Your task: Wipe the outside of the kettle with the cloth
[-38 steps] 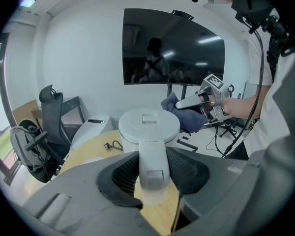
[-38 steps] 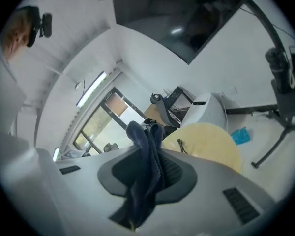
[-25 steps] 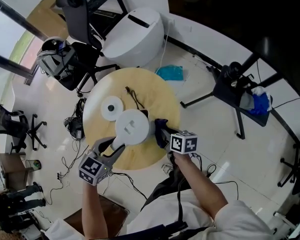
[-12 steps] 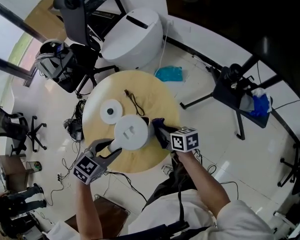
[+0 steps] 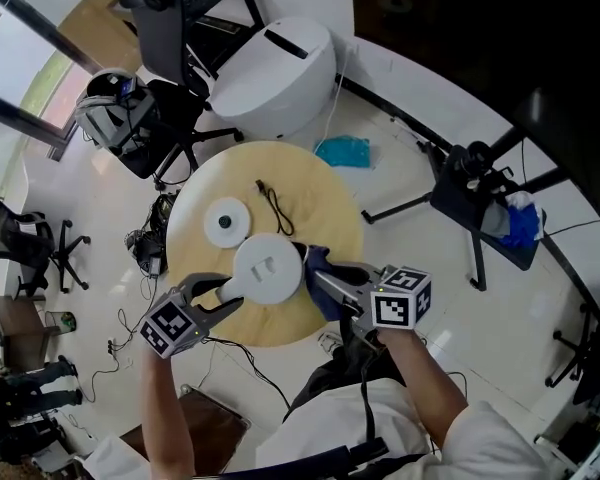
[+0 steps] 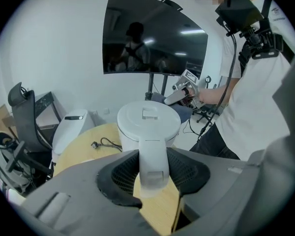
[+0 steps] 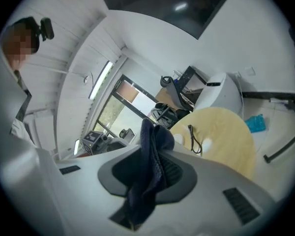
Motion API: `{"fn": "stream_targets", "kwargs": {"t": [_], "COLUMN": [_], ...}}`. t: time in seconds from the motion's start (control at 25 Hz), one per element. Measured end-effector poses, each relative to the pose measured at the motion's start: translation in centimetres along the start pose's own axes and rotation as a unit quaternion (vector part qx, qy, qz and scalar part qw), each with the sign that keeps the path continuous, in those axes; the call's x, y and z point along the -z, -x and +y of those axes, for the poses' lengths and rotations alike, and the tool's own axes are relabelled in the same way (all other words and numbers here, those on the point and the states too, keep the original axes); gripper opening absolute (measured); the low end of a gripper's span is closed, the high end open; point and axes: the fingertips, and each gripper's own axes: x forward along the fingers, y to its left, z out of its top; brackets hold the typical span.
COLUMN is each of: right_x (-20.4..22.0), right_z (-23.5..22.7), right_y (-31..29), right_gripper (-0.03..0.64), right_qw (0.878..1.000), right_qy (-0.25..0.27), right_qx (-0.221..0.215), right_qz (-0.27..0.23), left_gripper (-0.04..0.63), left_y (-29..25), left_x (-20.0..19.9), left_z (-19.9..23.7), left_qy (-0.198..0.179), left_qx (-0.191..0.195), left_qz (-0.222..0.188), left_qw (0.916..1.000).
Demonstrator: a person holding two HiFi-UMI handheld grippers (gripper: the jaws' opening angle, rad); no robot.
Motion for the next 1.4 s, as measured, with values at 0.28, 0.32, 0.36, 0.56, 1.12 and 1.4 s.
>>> {"fn": "stream_targets", "kwargs": {"t": [0.28, 0.32, 0.36, 0.56, 1.12, 1.4], "right_x": [4.6, 5.4, 6.0, 8.9, 1.3, -2.7], "right_z": [-7.4, -8.6, -9.8, -15.4, -7.3, -2.7], "right_y": [-1.8, -2.2, -2.7, -4.7, -3.1, -0.8], "right_gripper": [0.083, 0.083, 0.083, 0.083, 0.081, 0.083], "right_qw": [0.992, 0.989, 0.986, 0.964, 0.974, 0.979], "right_qy": [-0.028, -0.026, -0.023, -0.008, 0.036, 0.079], "right_qx": [0.055, 0.066, 0.078, 0.135, 0.053, 0.043], "right_qz": [0.108, 0.126, 0.144, 0.230, 0.216, 0.185], "left_gripper": [0.179, 0.179, 0.179, 0.178, 0.275, 0.317], "left_y": [-0.3, -0.2, -0.1, -0.2, -2.2, 3.8], "left_x": [-0.2, -0.3, -0.3, -0.2, 0.8, -3.0], "left_z": [-0.3, -0.4, -0.3, -0.4, 0.1, 1.0], "left_qy": [0.013, 0.014, 0.015, 0.014, 0.037, 0.114], "left_qx": [0.006, 0.005, 0.004, -0.003, -0.040, -0.121], "left_qz": [-0.008, -0.007, -0.007, 0.000, -0.025, -0.196], "left_qw": [0.9999, 0.9999, 0.9999, 0.9999, 0.9982, 0.9662]}}
